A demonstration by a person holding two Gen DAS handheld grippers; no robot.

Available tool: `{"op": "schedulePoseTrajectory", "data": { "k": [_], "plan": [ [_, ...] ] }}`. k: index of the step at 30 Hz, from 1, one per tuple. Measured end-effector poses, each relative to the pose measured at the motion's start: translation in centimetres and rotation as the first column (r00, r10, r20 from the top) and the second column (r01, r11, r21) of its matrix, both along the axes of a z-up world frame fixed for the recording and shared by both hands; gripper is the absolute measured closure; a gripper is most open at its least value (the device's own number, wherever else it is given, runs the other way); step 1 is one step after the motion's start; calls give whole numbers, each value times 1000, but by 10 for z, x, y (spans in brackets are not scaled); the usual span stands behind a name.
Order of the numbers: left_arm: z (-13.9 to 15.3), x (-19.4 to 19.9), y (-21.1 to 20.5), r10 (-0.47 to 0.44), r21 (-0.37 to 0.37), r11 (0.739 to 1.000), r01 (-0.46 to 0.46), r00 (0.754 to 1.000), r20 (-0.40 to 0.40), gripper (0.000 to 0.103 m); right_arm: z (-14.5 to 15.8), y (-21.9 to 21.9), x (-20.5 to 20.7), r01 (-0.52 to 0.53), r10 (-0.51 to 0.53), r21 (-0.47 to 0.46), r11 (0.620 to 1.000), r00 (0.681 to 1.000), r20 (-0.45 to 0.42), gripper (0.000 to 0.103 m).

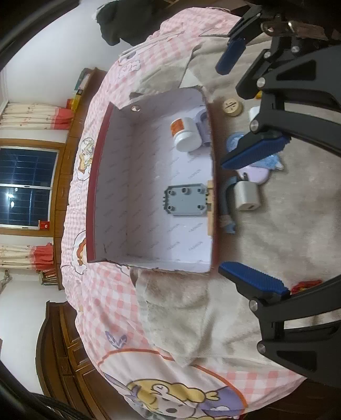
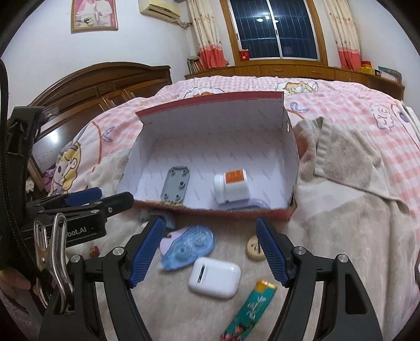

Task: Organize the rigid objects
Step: 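Withdraw both open tools from the box toward the remaining items, then grasp the red figurine with the left tool while the right tool approaches the lighter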

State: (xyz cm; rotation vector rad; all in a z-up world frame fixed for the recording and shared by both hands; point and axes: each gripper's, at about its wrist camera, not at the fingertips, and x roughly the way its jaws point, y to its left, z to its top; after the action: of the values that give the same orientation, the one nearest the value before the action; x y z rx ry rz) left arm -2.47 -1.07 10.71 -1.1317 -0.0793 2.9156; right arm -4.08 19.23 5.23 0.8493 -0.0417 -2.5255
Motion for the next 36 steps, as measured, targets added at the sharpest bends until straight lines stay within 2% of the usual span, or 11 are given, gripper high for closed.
{"op": "schedulePoseTrajectory", "data": {
  "k": [10,18,24,30,32,34,36],
  "plan": [
    [-23,32,-13,9,13,1000,-10,999,40,27,-16,6,27,-5,5,10,1000,999,53,28],
    [-35,58,-35,11,14,1000,-12,998,66,27,-35,2,39,-27,21,57,998,995,95,28],
    [-36,84,-49,4,-4,1000,-4,999,45,27,-41,-2,50,-56,48,84,995,994,96,28],
    [-51,94,-62,17,11,1000,-18,997,70,28,-45,-3,58,-68,58,94,993,993,102,28],
    [-53,94,-65,17,32,999,-20,998,68,42,-45,-2,59,-62,53,91,994,993,103,28],
    [-56,90,-68,7,62,998,-11,997,72,67,-45,0,60,-58,48,89,994,993,105,28],
    [-59,86,-70,2,77,997,-8,997,81,77,-45,0,61,-55,46,90,994,994,103,28]
  ]
}}
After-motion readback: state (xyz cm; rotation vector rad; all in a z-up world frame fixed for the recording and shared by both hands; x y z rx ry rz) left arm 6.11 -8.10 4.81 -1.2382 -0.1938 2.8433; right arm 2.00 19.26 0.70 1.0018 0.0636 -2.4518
